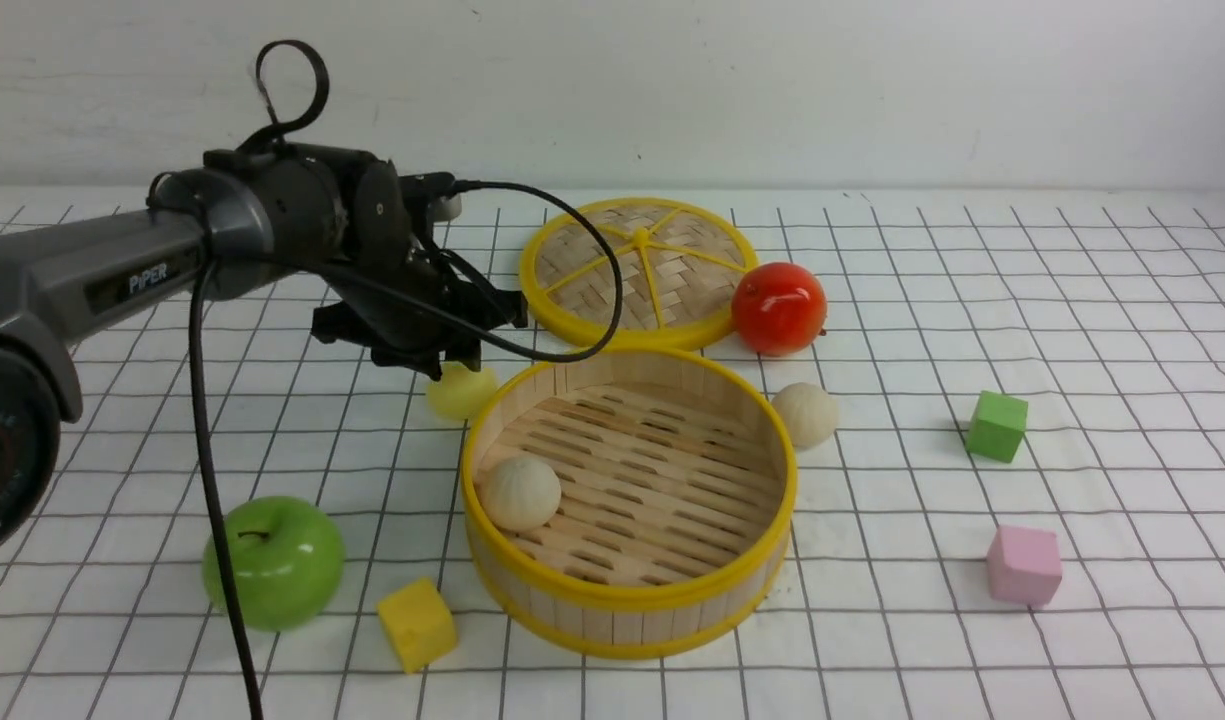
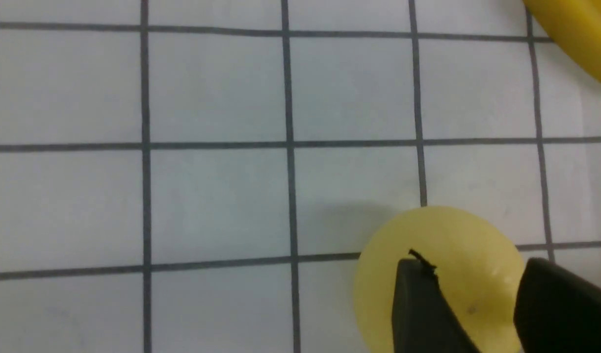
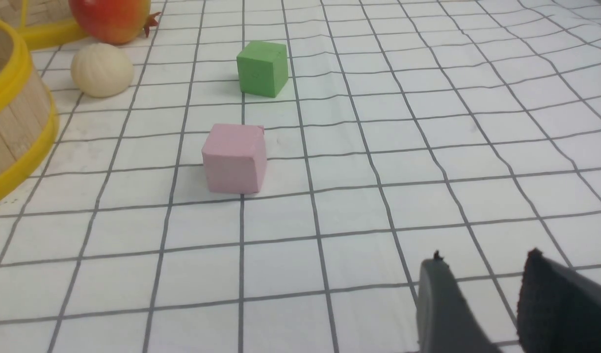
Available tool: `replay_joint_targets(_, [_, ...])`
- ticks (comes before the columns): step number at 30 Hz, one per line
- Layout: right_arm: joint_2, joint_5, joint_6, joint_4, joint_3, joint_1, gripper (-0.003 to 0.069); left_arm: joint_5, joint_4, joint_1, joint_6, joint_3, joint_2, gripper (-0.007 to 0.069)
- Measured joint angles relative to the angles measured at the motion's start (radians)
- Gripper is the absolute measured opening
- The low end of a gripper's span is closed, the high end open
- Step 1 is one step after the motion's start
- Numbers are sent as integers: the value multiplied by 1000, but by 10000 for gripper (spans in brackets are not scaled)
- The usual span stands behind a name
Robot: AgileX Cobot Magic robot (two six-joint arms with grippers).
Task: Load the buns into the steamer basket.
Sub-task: Use the left arm to grab a steamed stuffed bun, then use the left arm to put the steamed stuffed bun into the steamer
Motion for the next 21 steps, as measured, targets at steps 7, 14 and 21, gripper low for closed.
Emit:
replay_joint_targets(7, [0, 0, 0, 0, 0, 0, 241, -2, 0, 0, -1, -2, 24, 155])
replay_joint_targets(14, [0, 0, 0, 0, 0, 0, 241, -1, 0, 2, -1, -2, 21, -13])
replay_joint_targets(21, [0, 0, 0, 0, 0, 0, 241, 73, -1, 2, 31, -1, -68, -13])
